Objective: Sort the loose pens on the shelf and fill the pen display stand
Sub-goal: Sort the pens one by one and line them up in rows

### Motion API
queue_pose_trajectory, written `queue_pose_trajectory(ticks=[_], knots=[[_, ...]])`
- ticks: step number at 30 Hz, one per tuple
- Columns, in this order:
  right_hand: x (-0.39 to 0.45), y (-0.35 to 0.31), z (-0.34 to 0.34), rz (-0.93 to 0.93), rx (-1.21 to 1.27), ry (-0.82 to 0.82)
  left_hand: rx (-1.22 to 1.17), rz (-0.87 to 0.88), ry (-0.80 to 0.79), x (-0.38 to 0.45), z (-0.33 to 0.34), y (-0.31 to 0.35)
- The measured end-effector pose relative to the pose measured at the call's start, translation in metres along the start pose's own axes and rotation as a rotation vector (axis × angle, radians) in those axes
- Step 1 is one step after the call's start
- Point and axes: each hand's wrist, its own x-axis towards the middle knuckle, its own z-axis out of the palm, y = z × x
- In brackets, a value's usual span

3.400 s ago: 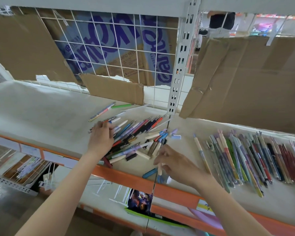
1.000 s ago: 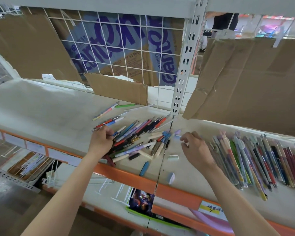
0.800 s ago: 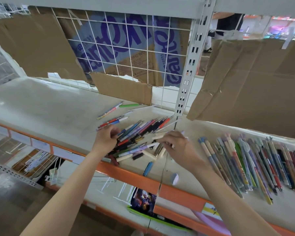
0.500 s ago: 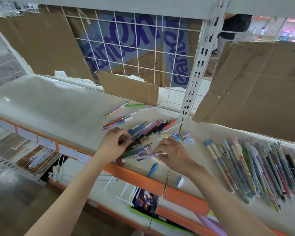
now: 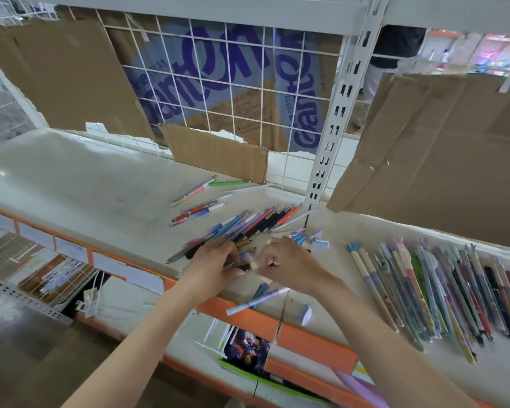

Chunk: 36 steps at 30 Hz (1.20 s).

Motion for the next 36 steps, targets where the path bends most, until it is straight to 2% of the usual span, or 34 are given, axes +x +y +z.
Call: queue_pose_trajectory(ticks=[2, 5, 9, 11, 16, 19, 22, 25, 29, 32, 36], knots=[[0.003, -0.003, 0.008, 0.031, -0.137, -0.049, 0.014, 0.003, 0.028, -0.002, -0.002, 0.001], [0.002, 0.002, 0.007, 0.067, -0.143, 0.03, -0.056, 0.033, 0.044, -0.011, -0.009, 0.01], [0.001, 0.011, 0.005, 0.063, -0.135, 0.061, -0.059, 0.123, -0.172, -0.026, -0.009, 0.031], [0.0, 0.013, 0.004, 0.05, -0.109, 0.048, -0.068, 0.107, -0.196, -0.027, -0.005, 0.036], [-0.002, 0.015, 0.002, 0.151, 0.167, 0.148, -0.004, 0.033, -0.124, -0.021, 0.0, 0.031], [-0.003, 0.017, -0.002, 0.241, 0.365, 0.26, -0.141, -0.01, -0.096, -0.02, -0.001, 0.027], [-0.006, 0.021, -0.005, 0.252, 0.423, 0.3, -0.145, -0.029, 0.078, -0.005, -0.011, 0.016], [-0.009, 0.02, -0.006, 0.275, 0.5, 0.264, -0.077, -0.126, 0.265, 0.017, -0.023, -0.007], [-0.013, 0.016, 0.002, 0.265, 0.574, 0.124, 0.068, -0.225, 0.366, 0.041, -0.036, -0.042], [-0.013, 0.016, 0.004, 0.273, 0.572, 0.113, 0.164, -0.279, 0.338, 0.063, -0.044, -0.062], [-0.011, 0.016, 0.003, 0.267, 0.469, 0.107, 0.234, -0.373, 0.183, 0.092, -0.054, -0.076]])
